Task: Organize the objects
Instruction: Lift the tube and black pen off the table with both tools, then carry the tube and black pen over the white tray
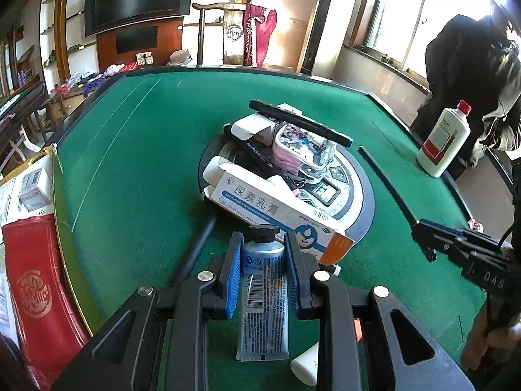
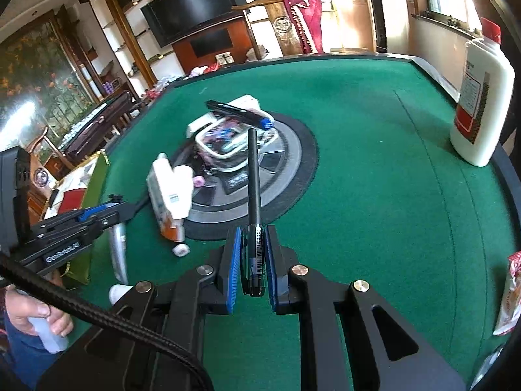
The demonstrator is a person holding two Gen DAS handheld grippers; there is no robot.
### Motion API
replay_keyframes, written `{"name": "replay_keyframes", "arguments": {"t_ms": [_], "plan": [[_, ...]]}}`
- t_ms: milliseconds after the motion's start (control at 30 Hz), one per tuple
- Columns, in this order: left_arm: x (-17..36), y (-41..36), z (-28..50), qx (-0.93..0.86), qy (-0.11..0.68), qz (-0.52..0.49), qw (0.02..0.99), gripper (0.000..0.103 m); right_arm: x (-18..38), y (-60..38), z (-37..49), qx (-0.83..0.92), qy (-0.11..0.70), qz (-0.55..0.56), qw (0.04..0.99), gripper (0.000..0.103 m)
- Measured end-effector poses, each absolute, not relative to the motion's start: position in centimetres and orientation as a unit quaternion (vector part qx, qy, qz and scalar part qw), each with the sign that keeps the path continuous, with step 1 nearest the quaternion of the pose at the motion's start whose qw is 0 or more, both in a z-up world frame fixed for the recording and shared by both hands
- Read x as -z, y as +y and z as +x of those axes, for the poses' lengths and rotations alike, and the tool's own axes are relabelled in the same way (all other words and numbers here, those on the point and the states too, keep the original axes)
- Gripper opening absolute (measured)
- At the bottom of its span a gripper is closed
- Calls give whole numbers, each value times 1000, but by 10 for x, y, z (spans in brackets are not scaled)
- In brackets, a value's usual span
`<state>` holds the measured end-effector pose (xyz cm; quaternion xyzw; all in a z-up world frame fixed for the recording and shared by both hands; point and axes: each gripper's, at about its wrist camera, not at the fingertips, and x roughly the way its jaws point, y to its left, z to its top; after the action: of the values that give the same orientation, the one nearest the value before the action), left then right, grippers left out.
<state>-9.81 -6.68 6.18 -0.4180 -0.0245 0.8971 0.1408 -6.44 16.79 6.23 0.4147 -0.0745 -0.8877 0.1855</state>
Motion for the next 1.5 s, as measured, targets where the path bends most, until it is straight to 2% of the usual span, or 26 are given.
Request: {"name": "replay_keyframes", "arguments": {"t_ms": [267,867,1233,1500], "plan": [[-62,-64,-96,-899,-15,-413,146,20,-67,149,-56,889,-74,404,201,12],[-94,-88,-74,-915,-68,-366,154,20,-90,120,-34,910,-63,353,207,12],[-122,-117,-42,-926,-98,-330,152,20,-92,93,-18,905,-57,344,243,12],[-142,-165,-16,-929,-128,-310,155,21,-95,53,-3,891,-57,342,292,12]]}}
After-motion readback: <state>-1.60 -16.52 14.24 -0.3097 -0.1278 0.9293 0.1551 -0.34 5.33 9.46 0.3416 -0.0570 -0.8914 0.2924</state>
